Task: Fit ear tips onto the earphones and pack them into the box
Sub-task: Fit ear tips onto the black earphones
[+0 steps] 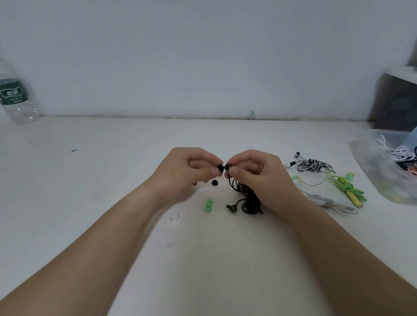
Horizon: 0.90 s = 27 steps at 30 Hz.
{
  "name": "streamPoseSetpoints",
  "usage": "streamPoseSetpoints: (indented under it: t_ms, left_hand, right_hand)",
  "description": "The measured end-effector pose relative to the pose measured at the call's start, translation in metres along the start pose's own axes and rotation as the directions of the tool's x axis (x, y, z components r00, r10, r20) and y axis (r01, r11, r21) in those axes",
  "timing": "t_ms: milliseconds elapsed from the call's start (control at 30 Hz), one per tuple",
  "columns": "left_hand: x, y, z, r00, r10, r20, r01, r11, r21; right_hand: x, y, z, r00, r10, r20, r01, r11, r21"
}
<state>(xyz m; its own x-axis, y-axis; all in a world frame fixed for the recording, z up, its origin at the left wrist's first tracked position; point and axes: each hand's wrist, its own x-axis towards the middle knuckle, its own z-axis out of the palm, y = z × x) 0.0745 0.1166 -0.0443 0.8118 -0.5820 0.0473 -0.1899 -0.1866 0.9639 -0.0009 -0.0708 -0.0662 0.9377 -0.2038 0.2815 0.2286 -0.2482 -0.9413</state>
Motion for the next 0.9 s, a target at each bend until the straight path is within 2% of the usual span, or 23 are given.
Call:
streamPoseSetpoints:
  t_ms: [200,433,767,900]
  left_hand:
    - [-0.0006,0.0024,0.0029,1.000,0.017,-0.005,-0.017,0.999,-0.032]
    - [-0.0006,0.0007,-0.0001,1.000,0.018,-0.010,-0.018,1.000,0.007]
    - [-0.0013,0.0024,0.0013,0.999,0.032,-0.003,-0.032,0.999,-0.014]
    - [0.0004,-0.0009,-0.0008,0.999,0.033,0.022,-0.034,0.999,0.042]
  right_hand:
    - [0.0004,0.0005,-0.0005,1.000,0.021,0.003,-0.021,1.000,-0.002]
    - [-0.0003,-0.0004,-0.0028,0.999,0.029,0.023,-0.028,0.999,-0.021]
    - [0.0006,-0.0012,-0.0080,0.992,0.041,0.122,-0.041,0.999,0.002]
    - [0.0000,-0.0029,-0.0097,0.987,0.039,0.157,-0.039,0.999,-0.002]
